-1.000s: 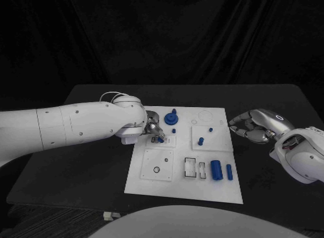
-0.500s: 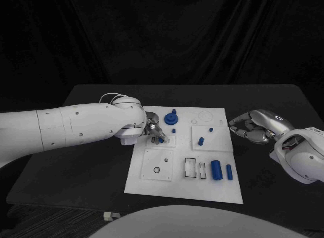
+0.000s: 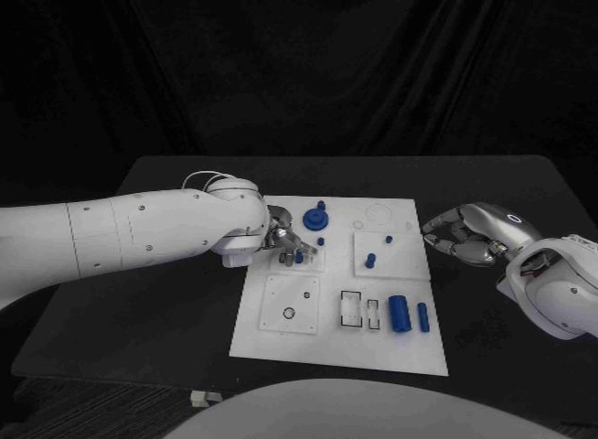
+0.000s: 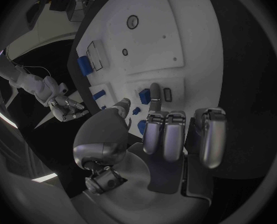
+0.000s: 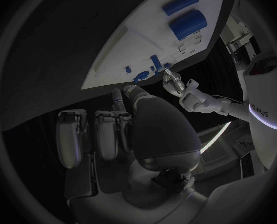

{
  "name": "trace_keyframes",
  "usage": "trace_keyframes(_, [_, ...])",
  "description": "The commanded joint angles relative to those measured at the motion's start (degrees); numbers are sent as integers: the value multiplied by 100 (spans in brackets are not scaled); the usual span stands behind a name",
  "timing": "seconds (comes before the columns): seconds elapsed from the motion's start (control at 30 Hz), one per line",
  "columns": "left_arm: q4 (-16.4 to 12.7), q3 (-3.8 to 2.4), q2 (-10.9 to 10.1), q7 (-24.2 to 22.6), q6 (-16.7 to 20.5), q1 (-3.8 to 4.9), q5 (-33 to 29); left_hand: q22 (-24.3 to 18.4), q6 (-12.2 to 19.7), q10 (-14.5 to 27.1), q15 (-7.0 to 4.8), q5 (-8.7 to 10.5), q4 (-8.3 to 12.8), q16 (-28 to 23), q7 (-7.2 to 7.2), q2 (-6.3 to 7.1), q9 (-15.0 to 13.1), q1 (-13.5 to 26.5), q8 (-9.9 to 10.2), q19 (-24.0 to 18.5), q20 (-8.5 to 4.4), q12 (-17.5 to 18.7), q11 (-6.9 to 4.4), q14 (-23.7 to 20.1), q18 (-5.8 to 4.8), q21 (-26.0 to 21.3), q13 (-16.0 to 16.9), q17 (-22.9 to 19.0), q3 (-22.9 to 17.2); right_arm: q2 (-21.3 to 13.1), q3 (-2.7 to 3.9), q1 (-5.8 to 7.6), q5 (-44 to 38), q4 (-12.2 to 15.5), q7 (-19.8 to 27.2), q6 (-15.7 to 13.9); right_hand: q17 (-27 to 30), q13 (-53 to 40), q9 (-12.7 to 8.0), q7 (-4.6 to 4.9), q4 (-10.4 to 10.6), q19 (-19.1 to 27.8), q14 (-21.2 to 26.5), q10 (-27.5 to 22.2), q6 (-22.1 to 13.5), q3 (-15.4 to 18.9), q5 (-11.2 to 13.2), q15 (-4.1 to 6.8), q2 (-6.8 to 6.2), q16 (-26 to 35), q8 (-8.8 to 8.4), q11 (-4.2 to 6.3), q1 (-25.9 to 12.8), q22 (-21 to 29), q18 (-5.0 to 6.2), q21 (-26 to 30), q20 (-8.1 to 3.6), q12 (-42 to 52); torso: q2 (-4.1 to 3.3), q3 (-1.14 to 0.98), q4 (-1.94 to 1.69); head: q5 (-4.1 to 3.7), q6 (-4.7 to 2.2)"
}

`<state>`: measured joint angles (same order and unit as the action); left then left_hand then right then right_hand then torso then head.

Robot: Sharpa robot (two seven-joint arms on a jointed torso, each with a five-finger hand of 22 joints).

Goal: Assemble the parts on the task board

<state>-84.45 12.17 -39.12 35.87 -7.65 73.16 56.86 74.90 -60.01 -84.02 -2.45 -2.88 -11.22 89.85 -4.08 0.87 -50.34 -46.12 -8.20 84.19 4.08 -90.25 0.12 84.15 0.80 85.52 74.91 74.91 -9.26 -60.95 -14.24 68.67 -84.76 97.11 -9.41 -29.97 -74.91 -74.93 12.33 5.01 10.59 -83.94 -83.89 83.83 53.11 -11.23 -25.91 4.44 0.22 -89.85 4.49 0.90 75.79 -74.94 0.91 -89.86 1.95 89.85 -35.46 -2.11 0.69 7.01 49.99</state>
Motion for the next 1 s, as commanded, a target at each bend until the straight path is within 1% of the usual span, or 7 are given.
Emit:
trace_keyframes(0.03, [8,17,-3,3,-90,-27,-4,1297,-29,-598,28,10,-4,15,4,-60,-11,-14,-23,93,22,25,21,585,65,-25,1509,1509,55,-2,3,-18,-10,0,-92,41,-1509,-1507,-5,6,7,-606,-611,617,47,-28,-36,-41,13,-15,-35,-35,55,-1506,-91,-14,43,15,-4,2,3,10,1])
trace_keyframes(0.47, [-198,14,-249,-235,504,3,0,1333,-137,-598,-16,5,-207,15,69,-153,-300,-242,-229,158,-11,25,-33,585,49,23,1509,1509,379,-29,3,-25,-10,7,-81,17,-1509,-1507,-8,9,-2,-606,-611,617,51,-40,-43,-43,6,-15,-35,-37,53,-1506,-91,-14,44,15,1,5,2,-13,1])
trace_keyframes(0.6, [-297,13,-397,-346,673,159,-11,1343,-133,-598,-27,2,-208,15,79,-164,-357,-325,-267,181,-20,25,-44,585,43,43,1509,1509,421,-36,3,-25,-10,11,-84,-4,-1509,-1507,-8,9,-2,-606,-611,617,51,-40,-43,-43,6,-15,-35,-37,53,-1506,-91,-14,44,15,-5,-1,19,7,1])
trace_keyframes(0.77, [-328,13,-504,-425,769,371,-204,1352,-140,-598,-45,0,-208,15,101,-187,-475,-483,-355,202,-37,25,-64,585,38,58,1509,1509,499,-48,3,-25,-10,17,-95,-6,-1509,-1507,-9,10,-3,-606,-611,617,51,-42,-45,-43,4,-15,-35,-38,52,-1506,-91,-14,44,15,-17,0,4,-5,1])
trace_keyframes(0.83, [-335,13,-562,-469,827,451,-298,1373,-120,-598,-105,-8,-200,15,178,-249,-1121,-757,-848,255,-92,25,-145,585,24,103,1509,1509,667,-52,3,-25,-9,21,-101,-3,-1509,-1507,-9,10,-3,-606,-611,617,51,-42,-45,-43,4,-15,-35,-38,52,-1506,-91,-14,44,15,-21,0,10,0,1])
trace_keyframes(0.9, [-321,13,-612,-529,871,509,-362,1379,7,-598,-123,-7,-219,15,202,-280,-1426,-864,-1047,272,-116,25,-153,585,19,117,1509,1509,774,-62,3,-25,-9,29,-106,1,-1509,-1507,-9,10,-3,-606,-611,617,51,-42,-45,-43,4,-15,-35,-38,52,-1506,-91,-14,44,15,-15,-1,8,-10,1])
trace_keyframes(1.0, [-241,13,-611,-573,862,542,-398,1381,50,-598,-128,-6,-217,15,205,-279,-1501,-908,-1088,278,-121,25,-156,585,18,122,1509,1509,814,-80,3,-25,-9,38,-112,10,-1509,-1507,-9,10,-3,-606,-611,617,51,-42,-45,-43,4,-15,-35,-38,52,-1506,-91,-14,44,15,-21,1,-11,-14,1])
